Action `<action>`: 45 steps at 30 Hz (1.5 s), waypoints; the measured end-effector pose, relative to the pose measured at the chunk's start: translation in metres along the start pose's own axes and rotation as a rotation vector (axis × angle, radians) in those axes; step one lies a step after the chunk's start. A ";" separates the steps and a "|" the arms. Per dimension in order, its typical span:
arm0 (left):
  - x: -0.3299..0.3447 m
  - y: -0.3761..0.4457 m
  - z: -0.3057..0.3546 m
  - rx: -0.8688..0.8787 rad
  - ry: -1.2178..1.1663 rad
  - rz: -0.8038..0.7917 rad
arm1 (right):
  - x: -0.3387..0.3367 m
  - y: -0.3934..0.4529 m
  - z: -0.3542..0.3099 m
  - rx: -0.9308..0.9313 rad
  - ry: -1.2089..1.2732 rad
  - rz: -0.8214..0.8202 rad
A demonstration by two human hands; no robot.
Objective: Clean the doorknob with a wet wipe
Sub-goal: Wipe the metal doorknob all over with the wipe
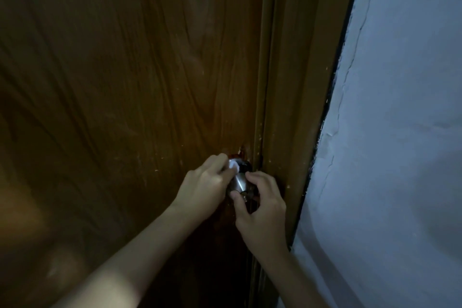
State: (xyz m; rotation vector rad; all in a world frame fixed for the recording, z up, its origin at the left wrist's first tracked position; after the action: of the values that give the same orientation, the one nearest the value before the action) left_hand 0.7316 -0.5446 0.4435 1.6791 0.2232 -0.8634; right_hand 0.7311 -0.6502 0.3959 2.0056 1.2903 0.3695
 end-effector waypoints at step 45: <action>-0.009 -0.009 -0.014 0.215 0.028 0.102 | -0.001 0.001 0.002 -0.033 0.055 -0.028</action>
State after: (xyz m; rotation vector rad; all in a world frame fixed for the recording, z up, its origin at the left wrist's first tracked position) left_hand 0.7262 -0.5262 0.4434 1.8861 0.0649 -0.8099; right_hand 0.7323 -0.6519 0.3954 1.9603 1.3368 0.4327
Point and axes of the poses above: each hand's wrist, its own y-axis towards the middle knuckle, its own x-axis out of the palm, z = x × y, the point moved 6 cm from there along y, towards the middle knuckle, and after that the axes turned 13 degrees about z, right-handed, at the moved point
